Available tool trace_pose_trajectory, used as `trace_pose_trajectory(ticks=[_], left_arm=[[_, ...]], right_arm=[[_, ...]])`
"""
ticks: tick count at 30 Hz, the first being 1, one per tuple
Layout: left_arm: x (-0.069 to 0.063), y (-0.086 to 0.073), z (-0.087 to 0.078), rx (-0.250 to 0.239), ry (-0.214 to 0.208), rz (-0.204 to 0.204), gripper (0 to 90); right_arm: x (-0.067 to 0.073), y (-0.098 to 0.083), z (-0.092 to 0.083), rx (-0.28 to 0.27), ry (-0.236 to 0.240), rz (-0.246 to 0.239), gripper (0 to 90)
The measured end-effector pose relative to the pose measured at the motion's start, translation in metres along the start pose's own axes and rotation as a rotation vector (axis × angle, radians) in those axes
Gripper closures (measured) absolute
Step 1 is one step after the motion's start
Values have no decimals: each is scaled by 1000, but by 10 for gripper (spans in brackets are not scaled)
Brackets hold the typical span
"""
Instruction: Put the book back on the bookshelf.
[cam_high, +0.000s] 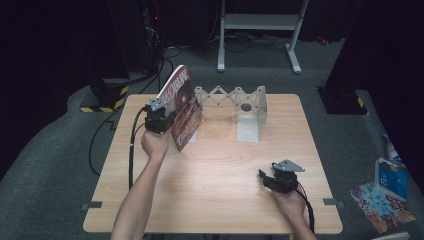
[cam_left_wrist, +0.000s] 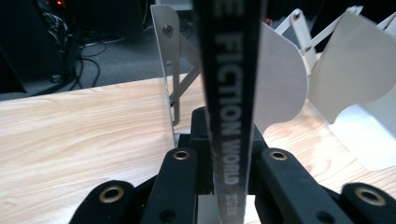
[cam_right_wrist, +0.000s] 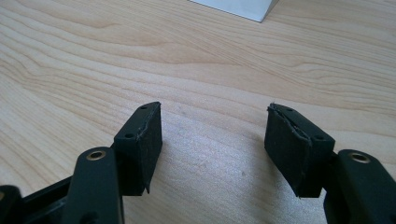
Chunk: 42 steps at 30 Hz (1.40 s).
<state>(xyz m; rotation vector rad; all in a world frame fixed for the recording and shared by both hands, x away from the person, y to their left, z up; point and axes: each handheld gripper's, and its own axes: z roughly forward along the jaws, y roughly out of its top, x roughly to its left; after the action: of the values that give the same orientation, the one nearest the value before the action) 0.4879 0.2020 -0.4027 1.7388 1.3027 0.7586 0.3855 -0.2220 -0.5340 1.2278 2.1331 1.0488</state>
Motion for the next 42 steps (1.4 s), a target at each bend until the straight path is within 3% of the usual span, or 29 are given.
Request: trace_pose_trajectory(ticks=[3, 5, 8, 18, 22, 25, 31, 40, 42], left_arm=[[-2, 3, -1, -13, 39, 58, 836], [-3, 3, -1, -20, 43, 69, 837], [-2, 3, 0, -21, 40, 66, 837], [-7, 1, 4, -103, 5, 48, 840], [-5, -2, 8, -87, -6, 49, 836], [0, -3, 9, -69, -16, 10, 829], [1, 0, 7, -31, -12, 31, 819], [1, 3, 6, -11, -33, -37, 686], [1, 3, 5, -9, -31, -36, 672]], right_arm=[[0, 0, 0, 0, 0, 3, 368], [0, 0, 0, 0, 0, 2, 368], [0, 0, 0, 0, 0, 1, 368], [0, 0, 0, -1, 0, 0, 368], [0, 0, 0, -1, 0, 0, 368], [0, 0, 0, -1, 0, 1, 368], [0, 0, 0, 0, 0, 1, 368], [0, 0, 0, 1, 0, 4, 368], [0, 0, 0, 1, 0, 4, 368]])
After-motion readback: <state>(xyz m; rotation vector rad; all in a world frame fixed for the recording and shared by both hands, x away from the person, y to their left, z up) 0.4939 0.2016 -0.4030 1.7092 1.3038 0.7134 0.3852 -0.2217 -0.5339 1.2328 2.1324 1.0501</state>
